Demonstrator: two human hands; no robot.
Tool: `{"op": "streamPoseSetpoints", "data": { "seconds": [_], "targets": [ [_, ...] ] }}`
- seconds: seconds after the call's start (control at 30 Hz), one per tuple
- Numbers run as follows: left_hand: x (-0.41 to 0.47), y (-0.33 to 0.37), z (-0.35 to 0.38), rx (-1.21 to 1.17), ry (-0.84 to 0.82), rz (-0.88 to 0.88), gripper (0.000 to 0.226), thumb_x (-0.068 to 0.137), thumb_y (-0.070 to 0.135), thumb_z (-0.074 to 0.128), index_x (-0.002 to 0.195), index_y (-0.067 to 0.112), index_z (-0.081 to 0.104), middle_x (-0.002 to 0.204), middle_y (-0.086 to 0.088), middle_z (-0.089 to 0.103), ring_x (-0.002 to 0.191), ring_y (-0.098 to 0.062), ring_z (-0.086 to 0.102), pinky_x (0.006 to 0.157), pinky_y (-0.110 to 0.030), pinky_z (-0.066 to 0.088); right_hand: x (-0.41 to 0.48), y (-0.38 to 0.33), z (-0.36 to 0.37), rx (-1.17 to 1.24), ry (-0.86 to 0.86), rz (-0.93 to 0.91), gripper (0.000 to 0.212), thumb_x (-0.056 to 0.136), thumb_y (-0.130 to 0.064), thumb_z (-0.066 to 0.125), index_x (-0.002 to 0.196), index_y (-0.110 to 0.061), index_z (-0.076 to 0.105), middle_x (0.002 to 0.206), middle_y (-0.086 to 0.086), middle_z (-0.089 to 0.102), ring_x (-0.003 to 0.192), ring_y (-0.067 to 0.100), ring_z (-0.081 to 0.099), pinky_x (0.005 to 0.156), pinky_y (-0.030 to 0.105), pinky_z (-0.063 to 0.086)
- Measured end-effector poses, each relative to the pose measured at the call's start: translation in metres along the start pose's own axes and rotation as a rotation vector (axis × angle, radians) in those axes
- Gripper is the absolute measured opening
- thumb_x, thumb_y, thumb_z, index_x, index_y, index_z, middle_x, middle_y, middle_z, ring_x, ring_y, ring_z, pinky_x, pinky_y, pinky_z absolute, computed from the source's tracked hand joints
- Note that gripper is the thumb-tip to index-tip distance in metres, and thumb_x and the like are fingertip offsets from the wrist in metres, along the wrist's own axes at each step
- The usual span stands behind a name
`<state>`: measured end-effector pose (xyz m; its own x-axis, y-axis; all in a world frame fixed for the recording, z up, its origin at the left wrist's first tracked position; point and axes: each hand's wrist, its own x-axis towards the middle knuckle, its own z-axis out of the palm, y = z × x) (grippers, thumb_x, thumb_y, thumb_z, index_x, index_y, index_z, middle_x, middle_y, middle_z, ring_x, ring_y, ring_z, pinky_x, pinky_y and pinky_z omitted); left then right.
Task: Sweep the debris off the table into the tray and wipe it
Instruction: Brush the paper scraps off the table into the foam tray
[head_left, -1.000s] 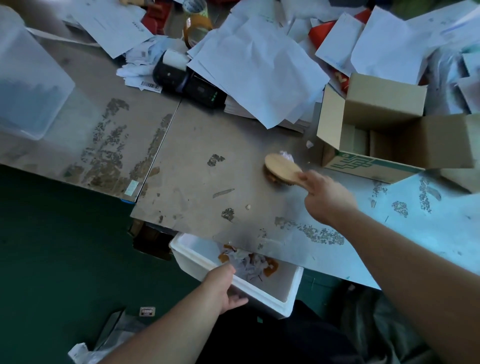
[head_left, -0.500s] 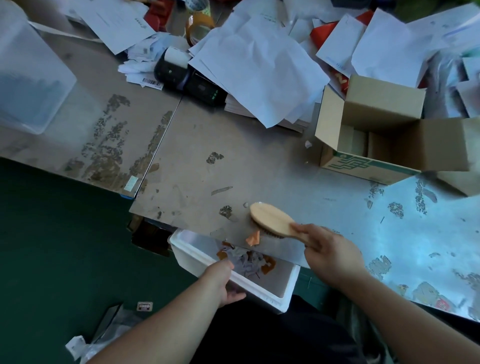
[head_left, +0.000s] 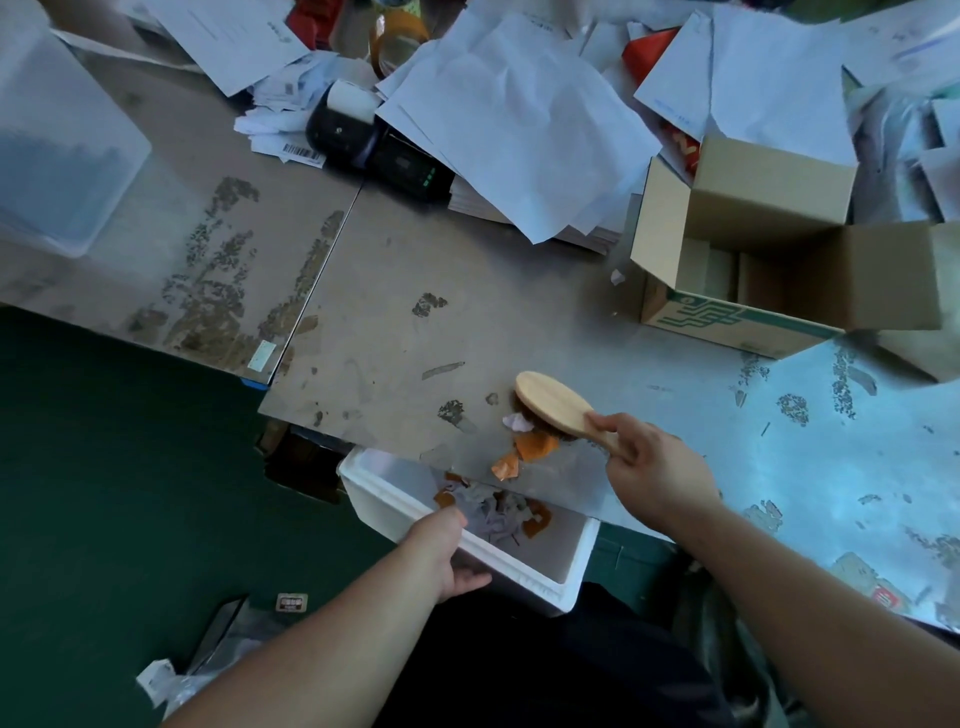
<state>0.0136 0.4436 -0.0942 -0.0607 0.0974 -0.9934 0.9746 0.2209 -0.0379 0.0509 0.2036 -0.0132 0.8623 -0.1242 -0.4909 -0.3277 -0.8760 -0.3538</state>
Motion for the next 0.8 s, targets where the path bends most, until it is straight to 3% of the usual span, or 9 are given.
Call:
{"op": "streamPoseSetpoints", "data": {
  "seconds": [0.13, 0.2, 0.33, 0.43, 0.5, 0.6, 0.67, 0.8],
  "targets": [
    [0.002, 0.0, 0.001, 0.014, -0.004, -0.002, 0.036, 0.097, 0.019, 0.06, 0.127, 0.007, 0.046, 0.101, -0.018, 0.049, 0.109, -0.046, 0.061, 0.053, -0.052, 0.059, -0.012, -0.001, 0.006, -0.026, -0.092, -0.055, 0.055, 0.087, -0.019, 0.05, 0.125, -0.058, 0.055, 0.096, -0.021, 0.064, 0.068, 0.0, 0.052, 0.053, 0.021, 0.034],
    [0.003, 0.0, 0.001, 0.011, -0.008, -0.002, 0.036, 0.097, 0.019, 0.059, 0.128, 0.007, 0.046, 0.1, -0.017, 0.048, 0.114, -0.047, 0.059, 0.055, -0.053, 0.058, -0.019, -0.002, 0.011, -0.045, -0.135, -0.096, 0.055, 0.085, -0.02, 0.052, 0.123, -0.06, 0.056, 0.098, -0.022, 0.065, 0.07, 0.002, 0.056, 0.056, 0.022, 0.041],
    [0.005, 0.001, 0.001, 0.007, -0.019, -0.011, 0.032, 0.098, 0.019, 0.058, 0.125, 0.006, 0.048, 0.101, -0.017, 0.049, 0.117, -0.047, 0.059, 0.073, -0.057, 0.06, -0.026, -0.002, 0.018, -0.05, -0.16, -0.149, 0.057, 0.083, -0.02, 0.054, 0.122, -0.061, 0.059, 0.101, -0.025, 0.068, 0.077, 0.004, 0.059, 0.063, 0.022, 0.048],
    [0.006, 0.001, 0.001, 0.02, -0.041, -0.017, 0.034, 0.096, 0.023, 0.06, 0.124, 0.007, 0.051, 0.106, -0.017, 0.051, 0.115, -0.046, 0.06, 0.061, -0.054, 0.06, -0.023, 0.001, 0.017, -0.001, -0.117, -0.108, 0.055, 0.085, -0.021, 0.054, 0.124, -0.061, 0.057, 0.099, -0.028, 0.066, 0.073, 0.002, 0.057, 0.06, 0.018, 0.043],
    [0.008, 0.002, 0.001, 0.024, -0.043, -0.017, 0.033, 0.096, 0.024, 0.059, 0.123, 0.006, 0.051, 0.107, -0.017, 0.051, 0.114, -0.046, 0.06, 0.058, -0.054, 0.059, -0.018, 0.001, 0.014, 0.04, -0.053, -0.105, 0.053, 0.09, -0.021, 0.054, 0.131, -0.055, 0.053, 0.106, -0.022, 0.065, 0.074, 0.004, 0.054, 0.062, 0.022, 0.041],
    [0.012, 0.001, 0.0, 0.013, -0.048, -0.021, 0.032, 0.095, 0.021, 0.06, 0.121, 0.005, 0.051, 0.109, -0.018, 0.055, 0.108, -0.045, 0.063, 0.054, -0.051, 0.061, 0.001, -0.004, 0.004, 0.05, 0.045, -0.113, 0.05, 0.1, -0.019, 0.048, 0.146, -0.038, 0.044, 0.132, -0.002, 0.06, 0.086, 0.015, 0.053, 0.068, 0.031, 0.043],
    [0.012, 0.001, 0.0, 0.007, -0.051, -0.015, 0.031, 0.095, 0.021, 0.06, 0.119, 0.005, 0.051, 0.107, -0.019, 0.057, 0.103, -0.044, 0.066, 0.054, -0.051, 0.061, 0.02, -0.01, -0.005, 0.032, 0.118, -0.101, 0.05, 0.103, -0.016, 0.043, 0.151, -0.028, 0.037, 0.137, 0.01, 0.056, 0.092, 0.022, 0.057, 0.072, 0.033, 0.044],
    [0.011, 0.001, -0.002, -0.001, -0.051, -0.018, 0.024, 0.095, 0.02, 0.061, 0.112, 0.005, 0.051, 0.106, -0.019, 0.058, 0.1, -0.042, 0.067, 0.056, -0.051, 0.062, 0.064, -0.024, -0.026, 0.029, 0.215, 0.002, 0.056, 0.1, -0.01, 0.038, 0.152, -0.028, 0.027, 0.141, 0.017, 0.048, 0.116, 0.039, 0.055, 0.091, 0.046, 0.046]
  ]
}}
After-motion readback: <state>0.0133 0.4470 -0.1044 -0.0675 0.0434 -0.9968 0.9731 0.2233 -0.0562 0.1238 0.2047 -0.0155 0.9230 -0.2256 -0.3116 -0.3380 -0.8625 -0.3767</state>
